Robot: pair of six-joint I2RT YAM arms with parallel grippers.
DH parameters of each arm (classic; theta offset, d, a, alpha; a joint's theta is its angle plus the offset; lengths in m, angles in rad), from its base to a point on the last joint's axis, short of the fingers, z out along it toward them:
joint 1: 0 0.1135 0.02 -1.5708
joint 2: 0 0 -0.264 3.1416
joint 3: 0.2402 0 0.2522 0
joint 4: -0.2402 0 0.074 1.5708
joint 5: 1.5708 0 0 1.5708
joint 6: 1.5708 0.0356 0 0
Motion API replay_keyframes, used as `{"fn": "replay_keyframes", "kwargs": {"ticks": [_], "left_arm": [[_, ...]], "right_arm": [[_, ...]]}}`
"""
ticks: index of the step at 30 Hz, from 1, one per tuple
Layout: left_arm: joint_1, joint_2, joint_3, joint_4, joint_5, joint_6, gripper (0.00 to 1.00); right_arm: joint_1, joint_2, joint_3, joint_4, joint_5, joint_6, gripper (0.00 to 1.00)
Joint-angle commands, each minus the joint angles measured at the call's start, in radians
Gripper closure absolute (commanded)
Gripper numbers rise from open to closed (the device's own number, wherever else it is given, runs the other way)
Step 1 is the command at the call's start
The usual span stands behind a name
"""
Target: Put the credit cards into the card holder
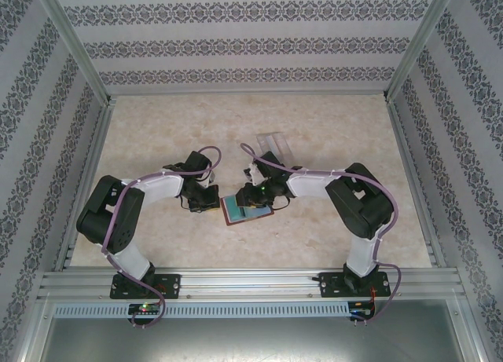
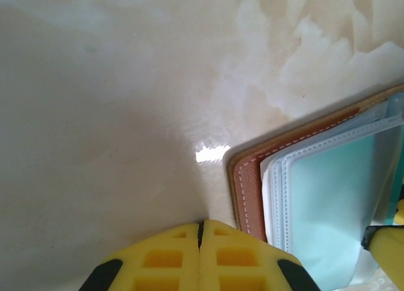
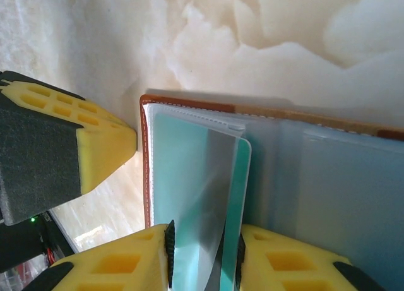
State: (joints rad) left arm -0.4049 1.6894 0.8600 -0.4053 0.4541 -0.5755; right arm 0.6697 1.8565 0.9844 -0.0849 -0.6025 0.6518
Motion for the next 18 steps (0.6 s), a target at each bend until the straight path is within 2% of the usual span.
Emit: {"fn": "replay_keyframes", "kwargs": {"ticks": [1, 6, 8, 12, 16, 18], "left_arm": [[-0.044, 0.096, -0.026, 0.124, -0.055, 0.02, 1.0], [-0.046, 0.097, -0.026, 0.119, -0.052, 0.022, 1.0], [-0.048, 0.093, -0.029, 0.123, -0.05, 0.023, 1.0], [-0.052, 0.085, -0.024, 0.111, -0.05, 0.023, 1.0], [-0.059, 0.05, -0.032, 0.127, -0.04, 0.009, 1.0], [-0.06, 0.032, -0.028, 0.118, -0.039, 0.008, 1.0]], "right_arm": [[-0.002, -0.039, -0.031, -0.006, 0.031, 0.017, 0.67], [0.001, -0.088, -0.05, -0.031, 0.09, 0.005, 0.63], [0.009, -0.105, -0.05, -0.057, 0.107, -0.008, 0.59], [0.024, -0.165, -0.048, -0.127, 0.202, -0.018, 0.54], [0.028, -0.207, -0.044, -0.193, 0.245, -0.034, 0.57], [0.035, -0.199, -0.04, -0.208, 0.229, -0.041, 0.6]]}}
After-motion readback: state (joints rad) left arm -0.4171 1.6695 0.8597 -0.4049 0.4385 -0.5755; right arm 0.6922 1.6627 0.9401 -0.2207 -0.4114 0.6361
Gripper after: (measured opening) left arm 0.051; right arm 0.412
